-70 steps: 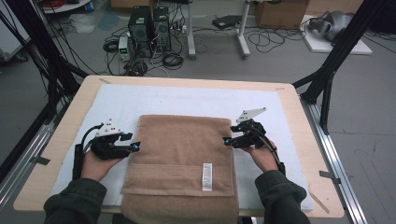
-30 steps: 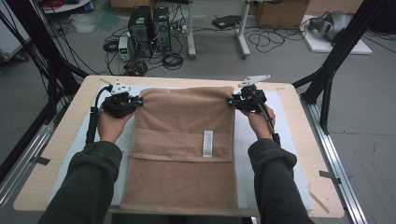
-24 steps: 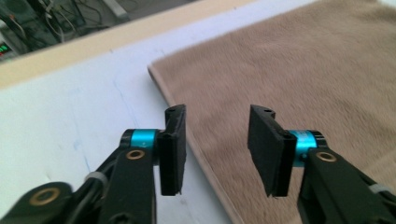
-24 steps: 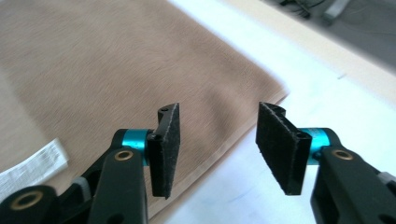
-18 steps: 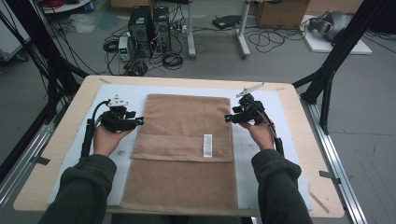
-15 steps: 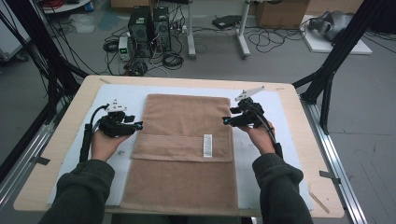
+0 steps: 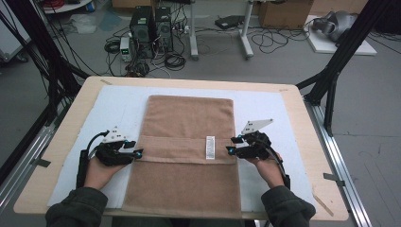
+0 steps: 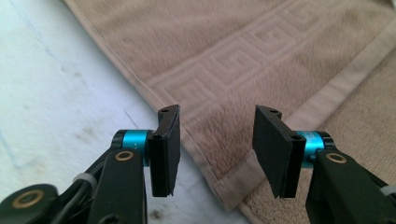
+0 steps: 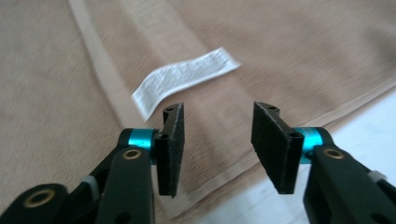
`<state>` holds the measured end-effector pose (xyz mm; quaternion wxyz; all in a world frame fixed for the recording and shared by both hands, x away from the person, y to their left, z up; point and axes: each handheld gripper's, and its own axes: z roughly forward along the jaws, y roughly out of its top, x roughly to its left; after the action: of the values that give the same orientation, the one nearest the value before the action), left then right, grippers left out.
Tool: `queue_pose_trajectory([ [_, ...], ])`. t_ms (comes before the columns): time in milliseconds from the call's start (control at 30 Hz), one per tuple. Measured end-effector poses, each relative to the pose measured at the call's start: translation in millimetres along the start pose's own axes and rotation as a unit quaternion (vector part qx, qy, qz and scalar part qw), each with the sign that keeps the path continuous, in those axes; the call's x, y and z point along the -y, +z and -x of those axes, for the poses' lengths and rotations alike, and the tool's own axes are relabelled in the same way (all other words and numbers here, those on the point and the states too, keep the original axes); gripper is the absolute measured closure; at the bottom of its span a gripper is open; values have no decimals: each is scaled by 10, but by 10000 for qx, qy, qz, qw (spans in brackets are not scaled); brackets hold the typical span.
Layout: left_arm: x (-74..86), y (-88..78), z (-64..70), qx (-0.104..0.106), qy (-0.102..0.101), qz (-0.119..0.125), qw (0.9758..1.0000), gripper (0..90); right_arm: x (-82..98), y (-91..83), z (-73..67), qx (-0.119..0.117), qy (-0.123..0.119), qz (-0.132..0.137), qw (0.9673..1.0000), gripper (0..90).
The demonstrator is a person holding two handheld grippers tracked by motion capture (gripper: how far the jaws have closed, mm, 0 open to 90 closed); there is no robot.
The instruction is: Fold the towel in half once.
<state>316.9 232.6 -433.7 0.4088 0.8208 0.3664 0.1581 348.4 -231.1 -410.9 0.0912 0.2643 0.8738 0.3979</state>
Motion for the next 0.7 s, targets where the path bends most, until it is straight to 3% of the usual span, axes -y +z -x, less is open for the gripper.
queue_pose_trajectory([
  [33, 20, 25, 6, 25, -8, -41, 10000, 529, 21, 24, -9, -48, 43, -6, 10000, 554],
  [100, 39, 67, 1, 53, -24, -150, 9999, 560, 41, 103, -36, -78, -14, -271, 9996, 558],
  [300, 42, 109, 24, 11, 23, -152, 9999, 595, 46, 303, -74, -160, -30, -663, 9977, 617],
  [467, 36, 118, 63, -105, 203, -152, 9996, 684, 50, 302, -66, -109, -112, -626, 9979, 688],
  [700, 12, 127, 80, -107, 14, -88, 9999, 833, 37, 300, -63, -153, -161, -575, 9981, 830],
])
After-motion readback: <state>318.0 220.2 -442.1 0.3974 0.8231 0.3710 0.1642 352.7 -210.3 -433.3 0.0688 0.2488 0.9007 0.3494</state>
